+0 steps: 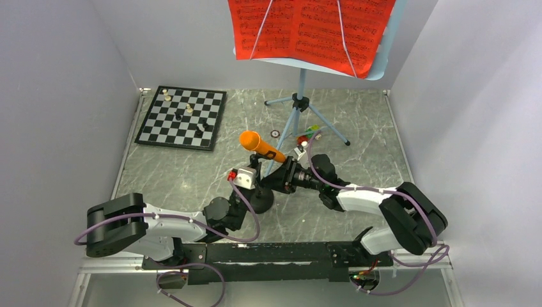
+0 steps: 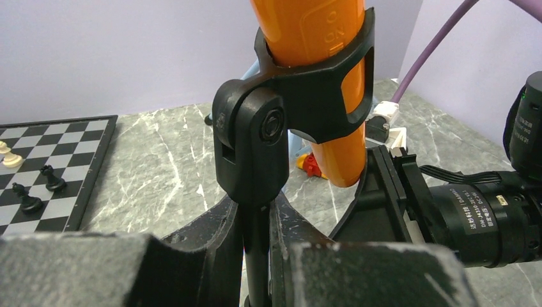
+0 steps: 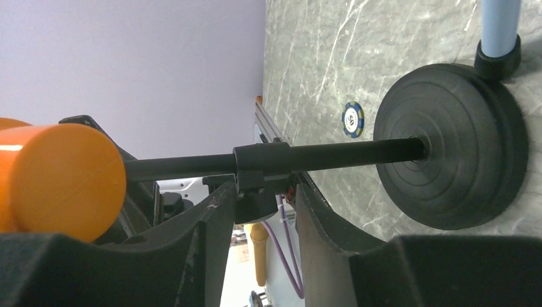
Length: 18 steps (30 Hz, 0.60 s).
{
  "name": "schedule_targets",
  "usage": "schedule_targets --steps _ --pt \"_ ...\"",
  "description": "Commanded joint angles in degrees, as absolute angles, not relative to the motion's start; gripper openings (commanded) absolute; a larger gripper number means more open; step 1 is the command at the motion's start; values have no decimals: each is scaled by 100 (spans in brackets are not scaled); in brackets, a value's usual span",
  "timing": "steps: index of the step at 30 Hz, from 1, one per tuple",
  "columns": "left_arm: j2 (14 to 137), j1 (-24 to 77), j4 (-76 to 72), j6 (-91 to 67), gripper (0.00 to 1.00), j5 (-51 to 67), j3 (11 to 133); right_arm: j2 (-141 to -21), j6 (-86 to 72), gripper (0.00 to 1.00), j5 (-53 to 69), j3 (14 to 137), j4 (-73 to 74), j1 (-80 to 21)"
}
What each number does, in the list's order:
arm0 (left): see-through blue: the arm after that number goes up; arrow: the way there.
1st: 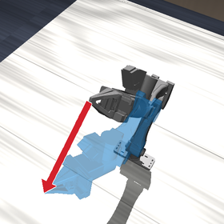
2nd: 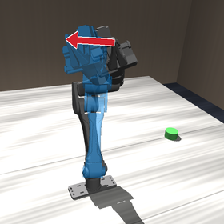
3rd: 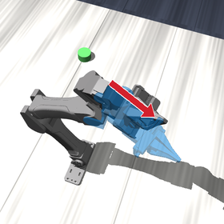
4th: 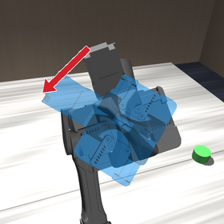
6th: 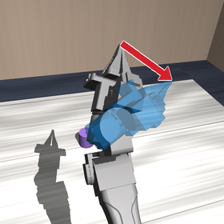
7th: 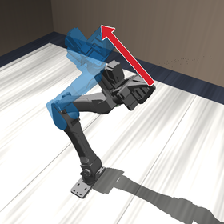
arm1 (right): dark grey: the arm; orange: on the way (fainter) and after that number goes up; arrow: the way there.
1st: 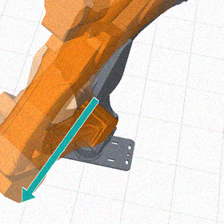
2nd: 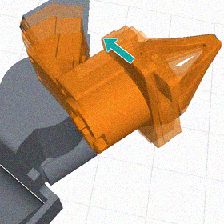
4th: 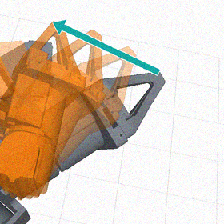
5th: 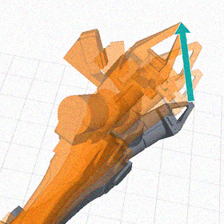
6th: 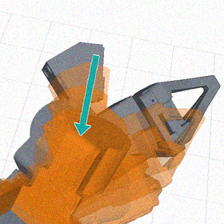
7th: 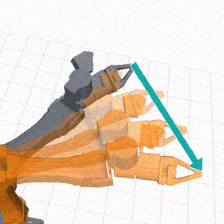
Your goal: Pack up the instrument practice props
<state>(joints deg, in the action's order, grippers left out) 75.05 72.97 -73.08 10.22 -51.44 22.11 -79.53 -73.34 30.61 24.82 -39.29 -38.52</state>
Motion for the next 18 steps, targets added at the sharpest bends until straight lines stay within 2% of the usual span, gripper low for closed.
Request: schedule_targets --steps 1,5,12,18 --pt "7692 7427 -7255 1386 0 -5603 2299 -8098 -7345 42 3206 2756 -4303 -3911" --pt "7754 7512 -7300 1514 0 -5715 2342 -8252 -7378 32 3294 2821 -4507 -3950" --pt "7712 7525 -7016 1375 0 -5897 2347 -8197 -7100 0 3392 2995 -4375 -3966" --pt "7624 7526 -6678 1156 0 -6035 2307 -7806 -5800 0 3174 3380 -3206 -4066"
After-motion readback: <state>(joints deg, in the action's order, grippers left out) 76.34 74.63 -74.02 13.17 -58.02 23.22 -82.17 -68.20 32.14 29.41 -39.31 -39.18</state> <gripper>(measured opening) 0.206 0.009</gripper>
